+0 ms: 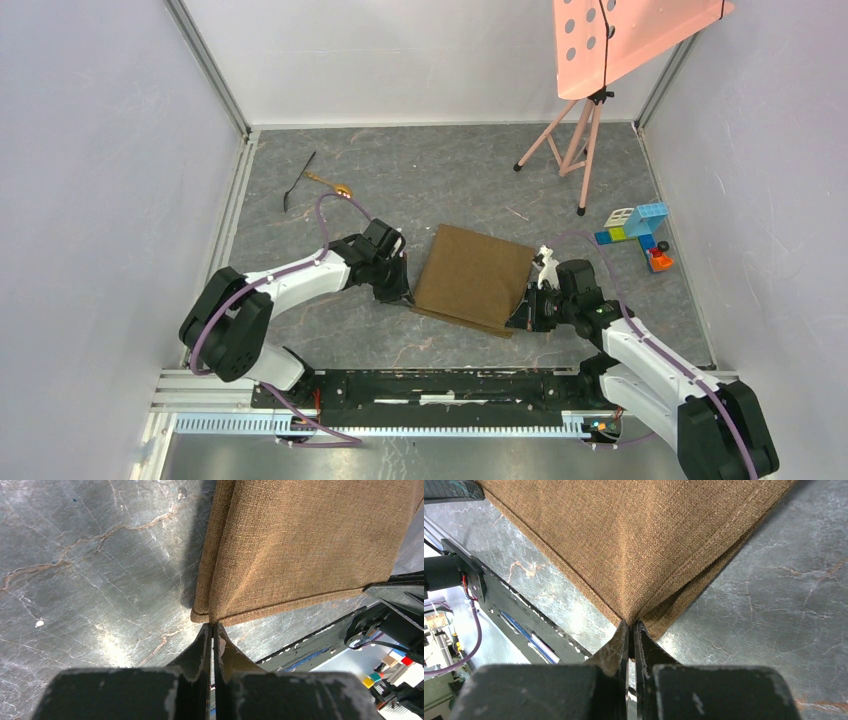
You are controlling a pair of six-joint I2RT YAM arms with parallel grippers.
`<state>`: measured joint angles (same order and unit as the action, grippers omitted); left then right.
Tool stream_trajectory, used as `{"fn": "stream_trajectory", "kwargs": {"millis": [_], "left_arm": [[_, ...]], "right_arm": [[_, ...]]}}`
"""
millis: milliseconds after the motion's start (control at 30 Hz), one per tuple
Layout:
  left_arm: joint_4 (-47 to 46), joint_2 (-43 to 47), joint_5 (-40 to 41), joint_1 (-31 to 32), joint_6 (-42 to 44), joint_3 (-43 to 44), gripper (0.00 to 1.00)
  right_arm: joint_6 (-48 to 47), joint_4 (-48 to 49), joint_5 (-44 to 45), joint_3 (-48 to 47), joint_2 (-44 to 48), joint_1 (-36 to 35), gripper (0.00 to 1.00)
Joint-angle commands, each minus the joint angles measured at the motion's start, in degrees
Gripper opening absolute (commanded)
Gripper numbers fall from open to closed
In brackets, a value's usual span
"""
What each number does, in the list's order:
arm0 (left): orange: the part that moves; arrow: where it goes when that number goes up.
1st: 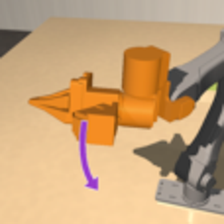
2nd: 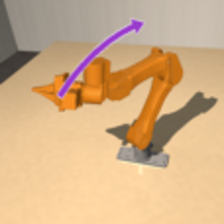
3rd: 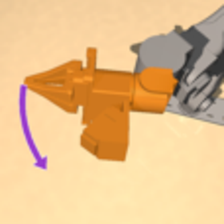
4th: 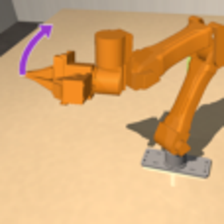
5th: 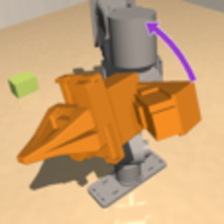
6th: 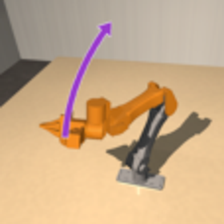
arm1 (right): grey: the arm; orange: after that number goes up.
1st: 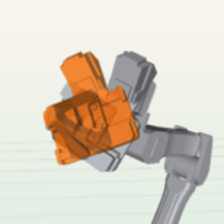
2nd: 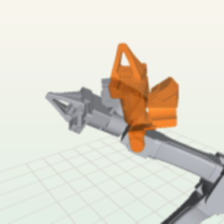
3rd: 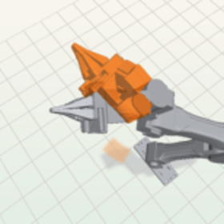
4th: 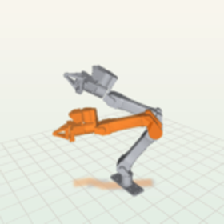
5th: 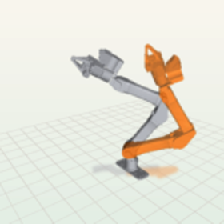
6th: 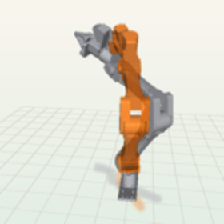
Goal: Fold the napkin into a case and place the utensils inside
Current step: Smooth out the square-folded napkin at the center of the board.
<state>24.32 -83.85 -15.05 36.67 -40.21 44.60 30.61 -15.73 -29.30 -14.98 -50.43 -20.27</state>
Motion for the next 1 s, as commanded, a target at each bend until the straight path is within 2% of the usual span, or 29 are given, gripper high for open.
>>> {"fn": "stream_trajectory", "kwargs": {"millis": [0, 233, 367, 467, 533, 633, 700, 833, 967], "left_arm": [[0.83, -0.70, 2.30, -0.54, 2.06, -0.87, 0.02], [1.58, -0.88, 3.62, -0.54, 2.21, -0.50, 0.02], [2.63, -0.63, 4.16, -0.56, 3.19, 0.12, 0.06], [3.15, -0.30, 3.52, -0.53, 3.25, 0.07, 0.12], [3.62, 0.75, 3.11, -0.50, 2.90, -0.37, 0.20], [3.54, 3.76, 1.94, -0.41, 2.00, -1.45, 0.35], [4.62, 6.02, 2.19, -0.47, 1.90, -1.78, 0.39], [6.44, 11.13, 3.37, -0.45, 0.66, -0.99, 0.40], [3.63, 11.37, -0.08, -0.43, -1.47, 0.78, 0.34]], "right_arm": [[-0.67, 1.10, 1.66, 1.16, -0.37, -0.30, 0.06], [-0.72, 1.77, 1.35, 1.37, -0.54, -0.40, 0.17], [-3.54, -1.73, 3.57, -0.86, 0.62, -0.39, 0.29], [-7.23, -7.11, 8.45, -3.59, 1.71, -0.46, 0.36], [-8.76, -9.71, 10.39, -5.08, 2.71, -0.36, 0.37], [-9.61, -10.85, 10.71, -6.36, 5.20, -0.45, 0.39], [-9.47, -9.78, 8.92, -6.45, 6.67, -0.55, 0.41], [-7.90, -5.27, 4.20, -5.08, 6.82, -1.40, 0.42], [-5.41, 0.60, 3.02, -4.24, 4.74, -4.36, 0.41]]}}
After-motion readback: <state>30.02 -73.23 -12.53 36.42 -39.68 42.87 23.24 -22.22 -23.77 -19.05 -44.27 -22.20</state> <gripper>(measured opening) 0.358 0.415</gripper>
